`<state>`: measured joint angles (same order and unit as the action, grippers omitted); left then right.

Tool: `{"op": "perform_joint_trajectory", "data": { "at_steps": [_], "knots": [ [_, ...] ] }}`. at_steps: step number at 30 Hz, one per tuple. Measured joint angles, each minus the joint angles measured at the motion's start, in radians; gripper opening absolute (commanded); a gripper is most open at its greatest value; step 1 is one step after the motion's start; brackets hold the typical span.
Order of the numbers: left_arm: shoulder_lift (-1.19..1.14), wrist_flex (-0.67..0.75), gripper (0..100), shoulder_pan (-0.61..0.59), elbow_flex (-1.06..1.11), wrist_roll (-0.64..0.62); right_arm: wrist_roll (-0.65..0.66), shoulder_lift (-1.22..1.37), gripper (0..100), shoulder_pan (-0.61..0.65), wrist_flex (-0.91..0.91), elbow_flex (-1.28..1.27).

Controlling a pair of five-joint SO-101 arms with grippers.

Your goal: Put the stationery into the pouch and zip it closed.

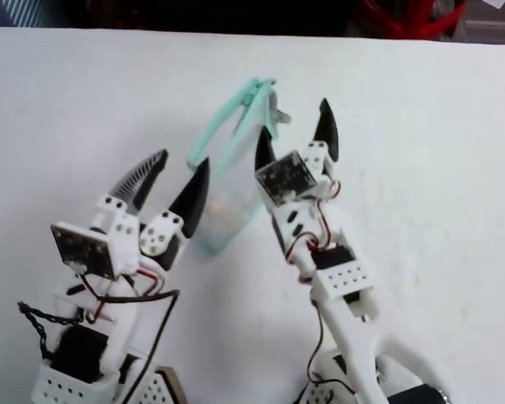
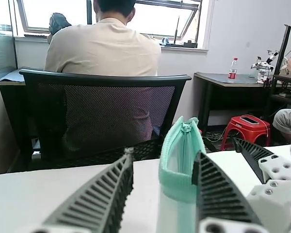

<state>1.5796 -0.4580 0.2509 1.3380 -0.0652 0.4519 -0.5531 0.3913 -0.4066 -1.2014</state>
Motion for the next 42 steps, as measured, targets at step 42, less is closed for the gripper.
{"op": "perform_joint_trajectory", "data": {
  "at_steps": [42],
  "knots": [
    [0.011, -0.215, 13, 0.032, -0.081, 0.000, -0.364, -0.425, 13.0, -0.351, 1.373, 0.701]
  ]
}}
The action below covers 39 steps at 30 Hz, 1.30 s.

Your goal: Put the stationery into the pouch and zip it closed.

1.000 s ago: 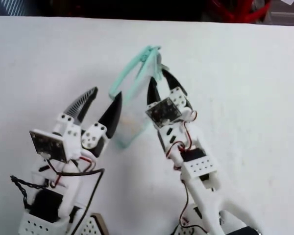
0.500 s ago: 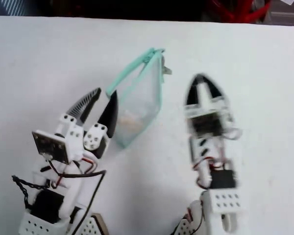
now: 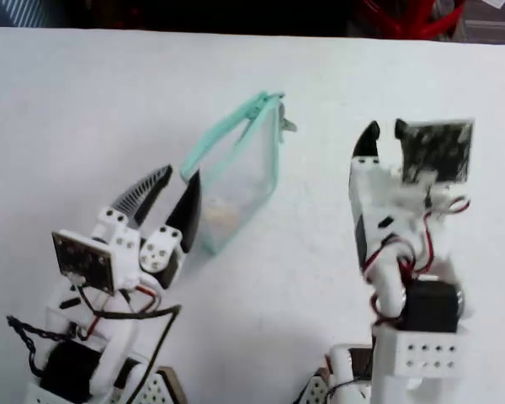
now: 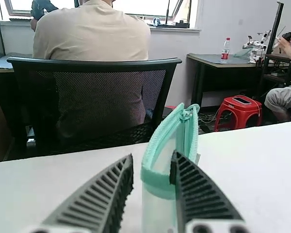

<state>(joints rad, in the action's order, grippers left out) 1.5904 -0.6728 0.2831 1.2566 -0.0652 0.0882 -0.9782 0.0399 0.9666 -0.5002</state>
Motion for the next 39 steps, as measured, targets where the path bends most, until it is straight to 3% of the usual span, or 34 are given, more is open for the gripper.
{"op": "perform_joint_trajectory", "data": {
  "at_steps": [4, 11, 14, 18, 32, 39],
  "knots": [
    [0.000, -0.040, 10, 0.018, -0.011, 0.015, -0.086, 0.213, 14.1, 0.032, 0.264, 0.334],
    [0.000, -0.146, 4, 0.100, -0.071, 0.135, -0.302, 0.611, 26.2, 0.121, 0.689, 0.967],
    [0.000, -0.153, 4, 0.101, -0.071, 0.146, -0.404, 0.723, 26.4, 0.163, 0.740, 1.155],
    [0.000, -0.153, 4, 0.101, -0.071, 0.146, -0.476, 0.790, 26.3, 0.201, 0.753, 1.208],
    [0.000, -0.160, 2, 0.061, -0.072, 0.160, -0.497, 0.853, 26.2, 0.219, 0.730, 1.065],
    [0.000, -0.284, 2, 0.061, -0.141, 0.186, -0.497, 0.913, 26.4, 0.224, 0.707, 1.162]
  ]
}}
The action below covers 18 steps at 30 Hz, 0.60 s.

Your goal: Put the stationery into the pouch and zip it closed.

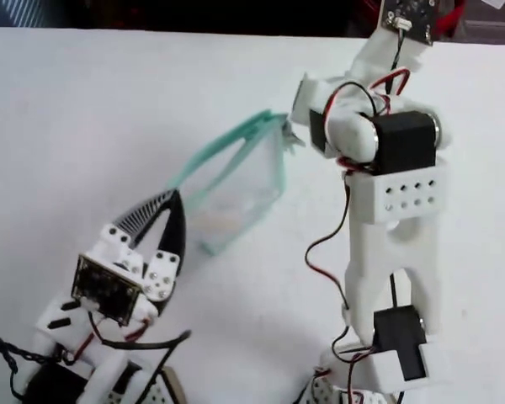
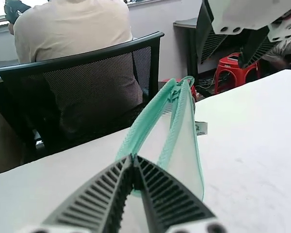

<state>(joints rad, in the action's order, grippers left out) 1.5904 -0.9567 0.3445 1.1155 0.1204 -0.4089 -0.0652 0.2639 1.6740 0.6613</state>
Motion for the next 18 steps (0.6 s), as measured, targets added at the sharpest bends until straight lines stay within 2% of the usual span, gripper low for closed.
{"op": "perform_joint_trajectory", "data": {
  "at_steps": [7, 14, 18],
  "knots": [
    [0.002, -0.048, 2, -0.002, -0.006, 0.133, 0.000, -0.006, 26.5, 0.015, 0.025, 0.018],
    [0.002, -0.236, 2, -0.014, -0.095, 0.334, 0.000, -0.089, 26.5, 0.086, 0.035, 0.018],
    [0.005, -0.269, 2, -0.015, -0.100, 0.407, 0.000, -0.097, 26.5, 0.124, 0.035, 0.018]
  ]
}}
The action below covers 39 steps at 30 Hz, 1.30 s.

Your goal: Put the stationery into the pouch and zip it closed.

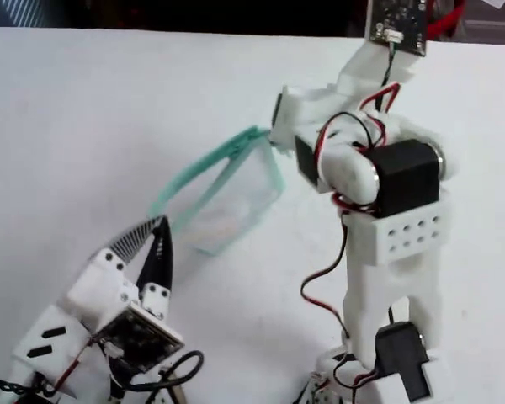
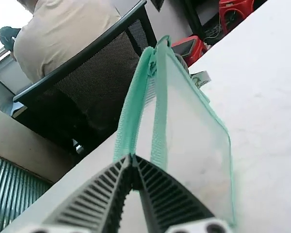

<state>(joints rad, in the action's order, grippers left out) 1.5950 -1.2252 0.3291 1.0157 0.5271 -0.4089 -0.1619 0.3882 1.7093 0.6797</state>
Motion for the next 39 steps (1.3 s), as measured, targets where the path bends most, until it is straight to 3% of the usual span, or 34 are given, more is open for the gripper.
{"op": "perform_joint_trajectory", "data": {
  "at_steps": [9, 19, 32, 39],
  "knots": [
    [0.000, 0.000, 2, -0.051, 0.000, 0.066, -0.031, 0.120, 26.4, 0.092, -0.066, 0.000],
    [0.000, -0.002, 2, -0.051, 0.000, 0.068, -0.166, 0.192, 26.4, 0.095, -0.121, 0.017],
    [0.000, -0.002, 2, -0.051, 0.000, 0.068, -0.262, 0.322, 26.2, 0.097, -0.110, 0.025],
    [0.000, -0.002, 2, -0.051, 0.000, 0.068, -0.265, 0.325, 26.2, 0.098, -0.014, 0.095]
  ]
}}
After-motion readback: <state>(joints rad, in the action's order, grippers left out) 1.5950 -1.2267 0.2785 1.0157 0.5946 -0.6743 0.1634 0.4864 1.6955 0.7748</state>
